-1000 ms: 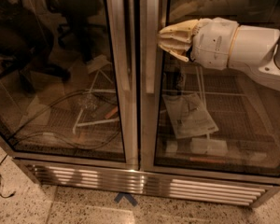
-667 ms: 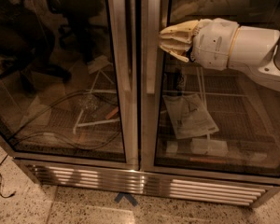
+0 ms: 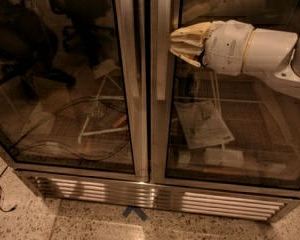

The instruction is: Pick orange can from top drawer and place on counter

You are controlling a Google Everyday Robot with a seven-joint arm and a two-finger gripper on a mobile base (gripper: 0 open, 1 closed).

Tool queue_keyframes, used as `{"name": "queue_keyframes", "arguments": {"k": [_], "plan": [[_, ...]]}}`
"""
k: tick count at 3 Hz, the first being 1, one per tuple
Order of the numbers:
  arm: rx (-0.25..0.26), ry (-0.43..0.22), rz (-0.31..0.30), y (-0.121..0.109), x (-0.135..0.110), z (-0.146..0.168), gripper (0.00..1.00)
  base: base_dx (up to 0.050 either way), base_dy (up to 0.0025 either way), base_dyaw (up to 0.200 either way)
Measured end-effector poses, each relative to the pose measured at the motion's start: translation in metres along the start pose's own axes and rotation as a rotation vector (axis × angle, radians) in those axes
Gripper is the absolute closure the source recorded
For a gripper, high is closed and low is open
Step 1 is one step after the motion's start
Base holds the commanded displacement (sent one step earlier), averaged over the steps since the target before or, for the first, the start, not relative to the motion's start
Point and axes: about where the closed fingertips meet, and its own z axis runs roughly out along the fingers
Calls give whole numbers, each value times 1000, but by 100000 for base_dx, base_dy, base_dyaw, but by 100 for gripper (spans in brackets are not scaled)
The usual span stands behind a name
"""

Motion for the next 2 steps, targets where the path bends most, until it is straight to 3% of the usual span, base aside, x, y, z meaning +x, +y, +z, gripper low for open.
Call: {"name": "queue_keyframes", "arguments": {"k": [2], "plan": [[9, -37, 7, 3, -1, 6, 100, 0, 0, 0]]}}
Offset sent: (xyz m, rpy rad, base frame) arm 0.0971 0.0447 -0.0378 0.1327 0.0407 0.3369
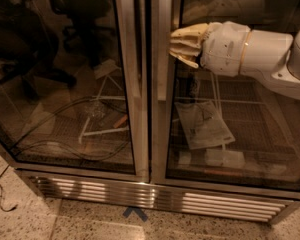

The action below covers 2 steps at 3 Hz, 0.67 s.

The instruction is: Pick orange can from top drawer and place on counter

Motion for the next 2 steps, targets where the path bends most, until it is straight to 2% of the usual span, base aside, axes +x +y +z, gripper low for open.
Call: {"name": "queue_keyframes", "arguments": {"k": [2], "plan": [[1, -18, 2, 2, -2, 2, 100, 0, 0, 0]]}}
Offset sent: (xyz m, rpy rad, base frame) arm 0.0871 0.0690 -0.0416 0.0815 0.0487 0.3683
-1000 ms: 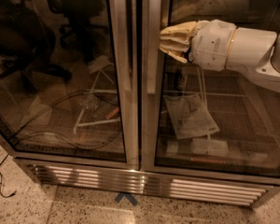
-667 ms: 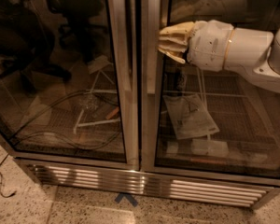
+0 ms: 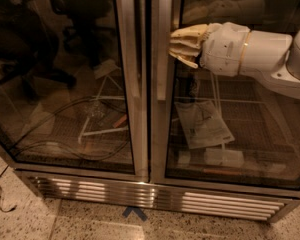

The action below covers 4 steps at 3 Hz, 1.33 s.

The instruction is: Pick orange can from top drawer and place on counter

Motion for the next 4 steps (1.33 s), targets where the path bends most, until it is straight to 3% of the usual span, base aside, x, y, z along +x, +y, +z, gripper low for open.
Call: {"name": "queue_keyframes", "arguments": {"k": [4], "plan": [[-3, -40, 4, 3, -1, 2, 100, 0, 0, 0]]}}
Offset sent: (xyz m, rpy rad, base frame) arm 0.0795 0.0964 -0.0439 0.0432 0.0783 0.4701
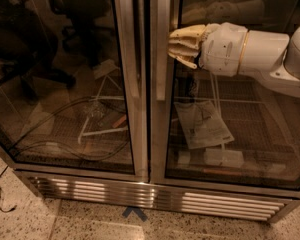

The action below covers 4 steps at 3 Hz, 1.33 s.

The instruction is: Pick orange can from top drawer and place on counter

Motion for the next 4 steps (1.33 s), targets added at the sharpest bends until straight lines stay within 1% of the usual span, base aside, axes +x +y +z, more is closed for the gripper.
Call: {"name": "queue_keyframes", "arguments": {"k": [1, 2, 3, 4], "plan": [[-1, -11, 1, 1, 0, -1, 100, 0, 0, 0], [-1, -12, 1, 1, 0, -1, 100, -4950, 0, 2], [-1, -13, 0, 1, 0, -1, 100, 0, 0, 0], [9, -7, -10, -4, 8, -1, 100, 0, 0, 0]]}}
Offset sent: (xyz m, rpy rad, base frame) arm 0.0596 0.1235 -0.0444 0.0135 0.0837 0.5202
